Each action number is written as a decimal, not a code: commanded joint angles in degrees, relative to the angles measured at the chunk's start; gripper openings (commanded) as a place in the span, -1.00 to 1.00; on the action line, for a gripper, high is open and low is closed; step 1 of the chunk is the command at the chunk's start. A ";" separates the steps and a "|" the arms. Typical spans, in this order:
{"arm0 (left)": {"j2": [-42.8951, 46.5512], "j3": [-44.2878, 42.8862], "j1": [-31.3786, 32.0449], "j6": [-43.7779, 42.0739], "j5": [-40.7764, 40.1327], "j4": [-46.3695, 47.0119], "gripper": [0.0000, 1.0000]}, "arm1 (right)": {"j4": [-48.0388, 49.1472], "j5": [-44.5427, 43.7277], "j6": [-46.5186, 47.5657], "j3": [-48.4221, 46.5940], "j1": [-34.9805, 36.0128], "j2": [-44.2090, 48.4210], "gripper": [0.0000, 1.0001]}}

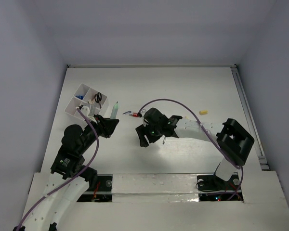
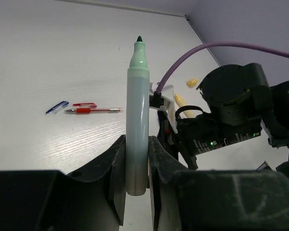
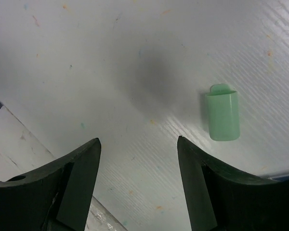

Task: Sort the stationery into containers
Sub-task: Close the pen cap on the pen.

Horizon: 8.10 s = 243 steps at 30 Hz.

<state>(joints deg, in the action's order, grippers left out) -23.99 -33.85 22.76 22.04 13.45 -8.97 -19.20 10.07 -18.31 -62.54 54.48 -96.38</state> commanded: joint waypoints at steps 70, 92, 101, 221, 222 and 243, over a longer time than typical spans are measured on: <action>-0.80 -1.75 -0.26 0.02 1.32 2.82 -1.00 | -8.23 -27.82 -7.53 -12.69 -1.83 -11.48 -1.00; 0.96 -0.96 -2.55 0.46 0.70 3.79 -1.00 | 38.61 -19.65 -24.74 -20.33 -1.83 2.69 -1.00; 1.14 -0.96 -2.55 0.46 0.44 3.70 -1.00 | 38.98 -15.60 -26.69 -21.66 -0.60 0.75 -1.00; -12.14 -17.21 -5.19 -1.65 -6.18 22.07 -1.00 | 46.02 21.65 -27.75 1.38 10.21 2.87 -1.00; -12.31 -18.18 -5.19 -2.35 -5.81 21.28 -1.00 | 41.05 20.97 -26.79 0.59 10.21 2.78 -1.00; -11.08 -17.83 -5.19 -1.92 -11.26 26.28 -1.00 | 26.50 2.48 -24.14 -5.22 18.12 -1.09 -1.00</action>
<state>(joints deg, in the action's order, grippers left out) -35.05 -48.27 19.84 17.89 14.52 -17.63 25.34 -13.93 -43.38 -73.25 62.06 -92.23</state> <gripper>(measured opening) 0.178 0.329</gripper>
